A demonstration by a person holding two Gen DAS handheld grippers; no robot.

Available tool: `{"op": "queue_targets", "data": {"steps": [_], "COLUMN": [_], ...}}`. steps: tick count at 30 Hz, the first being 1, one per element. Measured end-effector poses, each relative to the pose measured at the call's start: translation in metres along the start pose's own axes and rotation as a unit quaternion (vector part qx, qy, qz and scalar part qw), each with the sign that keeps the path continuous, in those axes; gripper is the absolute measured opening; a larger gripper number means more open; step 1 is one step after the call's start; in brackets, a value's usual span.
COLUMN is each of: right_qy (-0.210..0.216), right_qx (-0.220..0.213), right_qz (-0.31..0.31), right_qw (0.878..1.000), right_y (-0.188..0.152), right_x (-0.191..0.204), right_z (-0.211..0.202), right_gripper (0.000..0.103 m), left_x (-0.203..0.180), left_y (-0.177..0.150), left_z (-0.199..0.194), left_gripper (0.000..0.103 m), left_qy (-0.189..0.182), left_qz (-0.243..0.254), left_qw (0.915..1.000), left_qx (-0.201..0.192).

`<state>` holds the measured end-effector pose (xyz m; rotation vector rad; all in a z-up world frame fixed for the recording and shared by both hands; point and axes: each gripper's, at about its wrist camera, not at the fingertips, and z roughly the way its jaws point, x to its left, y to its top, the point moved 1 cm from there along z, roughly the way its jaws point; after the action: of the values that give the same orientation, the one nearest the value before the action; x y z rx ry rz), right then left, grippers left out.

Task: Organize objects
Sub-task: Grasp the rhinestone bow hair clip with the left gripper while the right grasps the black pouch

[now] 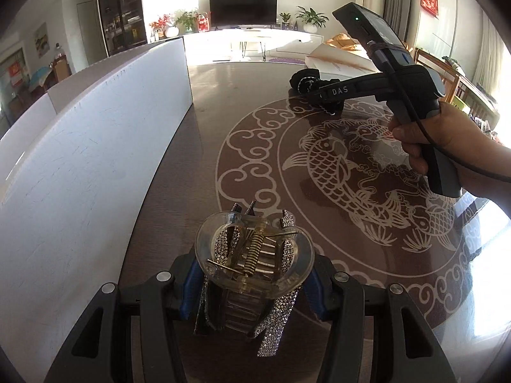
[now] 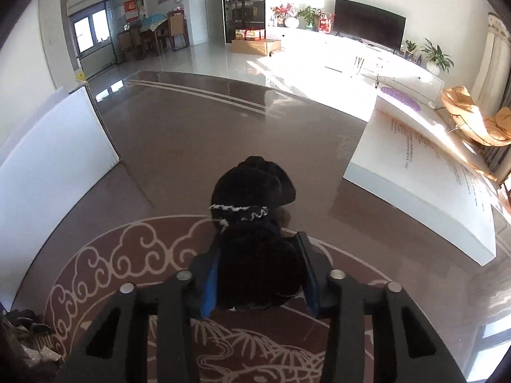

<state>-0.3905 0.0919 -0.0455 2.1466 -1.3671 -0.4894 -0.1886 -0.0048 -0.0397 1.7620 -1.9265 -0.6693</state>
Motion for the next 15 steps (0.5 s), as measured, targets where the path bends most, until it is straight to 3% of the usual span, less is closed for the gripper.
{"op": "queue_targets", "data": {"steps": [5,12,15], "right_qy": [-0.005,-0.081,-0.092], "right_qx": [-0.004,-0.001,-0.001], "right_qz": [0.031,0.098,0.112], "right_qw": [1.000,0.992,0.989], "right_y": [-0.051,-0.171,-0.197], "right_x": [0.008,0.043,0.067], "right_z": [-0.040,-0.134,-0.160], "right_gripper": [0.034,0.035,0.035], "left_x": [0.000,-0.002,-0.020], "left_y": [0.003,-0.004,-0.016], "left_z": [0.001,-0.005,-0.013], "left_gripper": [0.054,0.053,0.053], "left_qy": [-0.002,-0.004,-0.011], "left_qz": [-0.001,-0.017,0.002], "left_qw": [1.0000,0.9999,0.9999], "left_qx": [0.000,-0.001,0.000]}}
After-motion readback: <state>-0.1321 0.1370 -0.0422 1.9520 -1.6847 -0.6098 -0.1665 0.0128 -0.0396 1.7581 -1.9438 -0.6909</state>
